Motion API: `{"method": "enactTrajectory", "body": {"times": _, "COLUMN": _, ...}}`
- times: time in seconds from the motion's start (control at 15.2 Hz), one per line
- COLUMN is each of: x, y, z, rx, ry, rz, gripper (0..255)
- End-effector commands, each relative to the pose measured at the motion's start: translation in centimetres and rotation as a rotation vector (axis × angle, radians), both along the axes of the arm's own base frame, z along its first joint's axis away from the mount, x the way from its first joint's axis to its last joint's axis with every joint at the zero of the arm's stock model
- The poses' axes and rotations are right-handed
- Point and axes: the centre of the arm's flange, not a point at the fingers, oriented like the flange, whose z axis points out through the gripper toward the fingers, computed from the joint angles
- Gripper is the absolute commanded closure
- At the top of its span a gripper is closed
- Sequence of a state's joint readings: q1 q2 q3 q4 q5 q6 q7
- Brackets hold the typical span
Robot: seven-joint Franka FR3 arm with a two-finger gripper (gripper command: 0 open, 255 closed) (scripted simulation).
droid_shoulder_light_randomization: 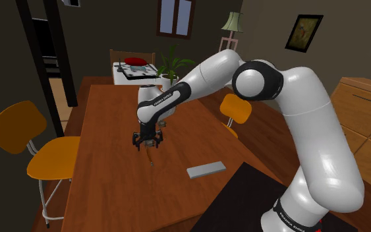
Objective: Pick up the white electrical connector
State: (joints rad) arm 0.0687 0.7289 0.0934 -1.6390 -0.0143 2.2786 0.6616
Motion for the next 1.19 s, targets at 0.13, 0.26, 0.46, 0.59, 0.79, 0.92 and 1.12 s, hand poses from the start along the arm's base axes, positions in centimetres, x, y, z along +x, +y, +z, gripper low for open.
{"method": "enactTrajectory", "body": {"times": 0.13, "x": 0.0, "y": 0.0, "z": -2.1, "rx": 0.000, "ry": 0.000, "rz": -0.001, "gripper": 0}}
{"method": "enactTrajectory", "body": {"times": 0.26, "x": 0.0, "y": 0.0, "z": -2.4, "rx": 0.000, "ry": 0.000, "rz": -0.001, "gripper": 0}}
{"method": "enactTrajectory", "body": {"times": 0.46, "x": 0.1, "y": 0.1, "z": -2.4, "rx": 0.000, "ry": 0.000, "rz": 0.000, "gripper": 255}}
{"method": "enactTrajectory", "body": {"times": 0.59, "x": 0.1, "y": 0.1, "z": -2.4, "rx": 0.000, "ry": 0.000, "rz": 0.000, "gripper": 255}}
{"method": "enactTrajectory", "body": {"times": 0.79, "x": 0.1, "y": 0.1, "z": -2.4, "rx": 0.000, "ry": 0.000, "rz": 0.000, "gripper": 255}}
{"method": "enactTrajectory", "body": {"times": 0.92, "x": 0.0, "y": 0.0, "z": -2.4, "rx": 0.000, "ry": 0.000, "rz": -0.001, "gripper": 255}}
{"method": "enactTrajectory", "body": {"times": 1.12, "x": 0.0, "y": 0.0, "z": -0.8, "rx": 0.000, "ry": 0.000, "rz": -0.001, "gripper": 255}}
